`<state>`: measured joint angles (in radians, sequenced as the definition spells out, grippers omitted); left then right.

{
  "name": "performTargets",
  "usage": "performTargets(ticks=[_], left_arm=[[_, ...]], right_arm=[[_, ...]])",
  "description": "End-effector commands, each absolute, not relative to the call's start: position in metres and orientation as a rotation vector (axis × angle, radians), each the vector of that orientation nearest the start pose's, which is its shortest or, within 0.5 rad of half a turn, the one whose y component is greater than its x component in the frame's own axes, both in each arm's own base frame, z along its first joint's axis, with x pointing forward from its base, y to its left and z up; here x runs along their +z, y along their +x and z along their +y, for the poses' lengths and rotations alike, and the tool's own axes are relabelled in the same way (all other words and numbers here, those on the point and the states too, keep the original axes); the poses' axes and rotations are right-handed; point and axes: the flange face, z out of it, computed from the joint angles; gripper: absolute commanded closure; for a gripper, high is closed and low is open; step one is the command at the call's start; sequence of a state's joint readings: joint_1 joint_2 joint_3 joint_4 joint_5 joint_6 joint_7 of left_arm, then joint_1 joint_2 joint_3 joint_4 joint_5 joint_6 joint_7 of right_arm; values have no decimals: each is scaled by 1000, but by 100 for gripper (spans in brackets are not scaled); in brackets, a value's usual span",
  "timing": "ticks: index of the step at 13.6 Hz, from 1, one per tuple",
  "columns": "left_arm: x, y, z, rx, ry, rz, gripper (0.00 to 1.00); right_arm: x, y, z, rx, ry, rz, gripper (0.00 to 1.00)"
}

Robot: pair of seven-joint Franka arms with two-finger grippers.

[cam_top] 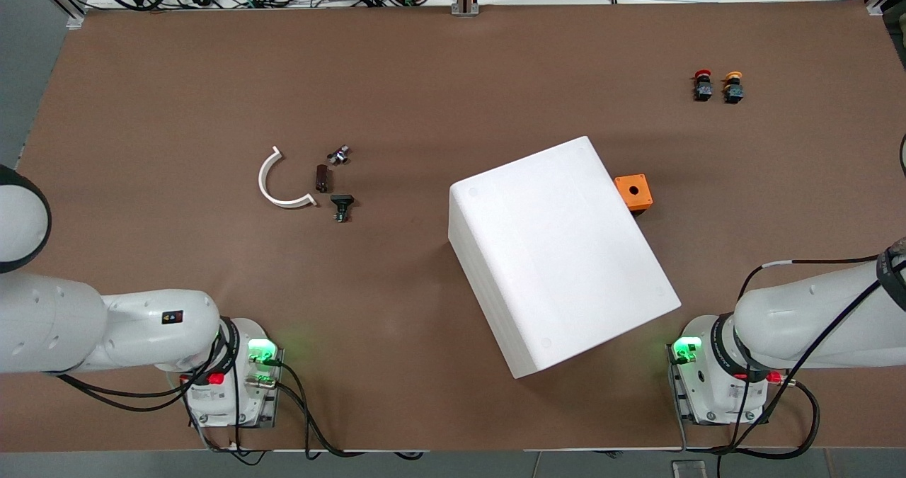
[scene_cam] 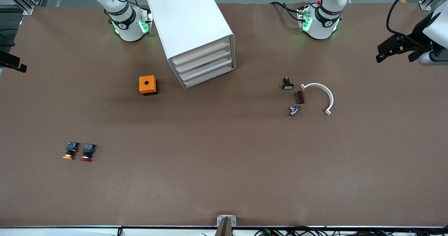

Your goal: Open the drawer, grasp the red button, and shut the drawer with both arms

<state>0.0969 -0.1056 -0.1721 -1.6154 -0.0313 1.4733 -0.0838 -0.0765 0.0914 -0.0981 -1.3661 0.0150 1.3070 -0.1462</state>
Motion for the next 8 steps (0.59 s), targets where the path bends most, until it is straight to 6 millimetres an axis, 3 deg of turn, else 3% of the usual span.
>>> performTargets(ticks=[1,5,8], left_arm=[[658,509,-46,2,-3155,2,0],[657,521,-51,-4,-3155,26,0],[668,526,-59,-37,-3160,40,0]], right_arm=[[651,533,-85,192,-3104,15,0],[650,520,-81,148,-3108,4,0],[643,501,-82,74,-3111,7,0]])
